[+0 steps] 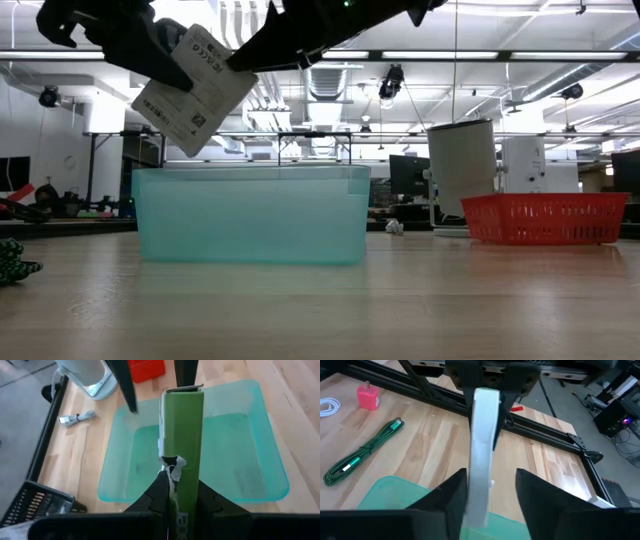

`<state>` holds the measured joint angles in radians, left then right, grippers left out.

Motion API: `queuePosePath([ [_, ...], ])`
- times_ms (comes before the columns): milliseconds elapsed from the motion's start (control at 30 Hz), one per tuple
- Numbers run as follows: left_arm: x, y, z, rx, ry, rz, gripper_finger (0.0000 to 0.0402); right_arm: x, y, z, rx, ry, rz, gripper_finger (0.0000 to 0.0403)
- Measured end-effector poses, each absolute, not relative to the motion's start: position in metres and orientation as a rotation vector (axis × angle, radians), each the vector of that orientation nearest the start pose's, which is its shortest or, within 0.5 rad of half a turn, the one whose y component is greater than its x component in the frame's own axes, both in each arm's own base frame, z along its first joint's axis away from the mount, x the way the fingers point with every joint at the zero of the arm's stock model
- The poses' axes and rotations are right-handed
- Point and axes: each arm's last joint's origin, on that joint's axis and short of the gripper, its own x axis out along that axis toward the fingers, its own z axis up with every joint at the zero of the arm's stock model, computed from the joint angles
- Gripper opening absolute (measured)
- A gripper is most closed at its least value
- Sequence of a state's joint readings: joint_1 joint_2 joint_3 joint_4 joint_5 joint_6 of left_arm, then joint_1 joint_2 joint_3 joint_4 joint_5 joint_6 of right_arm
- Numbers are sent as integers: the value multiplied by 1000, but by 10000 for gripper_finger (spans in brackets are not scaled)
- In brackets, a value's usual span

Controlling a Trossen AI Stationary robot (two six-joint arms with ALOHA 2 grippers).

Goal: Pick and place items into bin
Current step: Put the card reader box into the black basket

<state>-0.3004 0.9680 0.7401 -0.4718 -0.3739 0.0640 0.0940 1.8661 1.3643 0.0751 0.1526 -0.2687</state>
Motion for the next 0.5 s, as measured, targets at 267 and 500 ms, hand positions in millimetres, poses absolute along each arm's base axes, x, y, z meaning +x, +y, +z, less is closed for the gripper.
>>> queuePosePath([
  [267, 189, -49, 266, 259, 666, 14, 20, 402, 33, 274, -253, 526, -16, 195],
  [500, 188, -48, 267, 249, 663, 21, 20, 366, 43, 282, -200, 471, 6, 173],
])
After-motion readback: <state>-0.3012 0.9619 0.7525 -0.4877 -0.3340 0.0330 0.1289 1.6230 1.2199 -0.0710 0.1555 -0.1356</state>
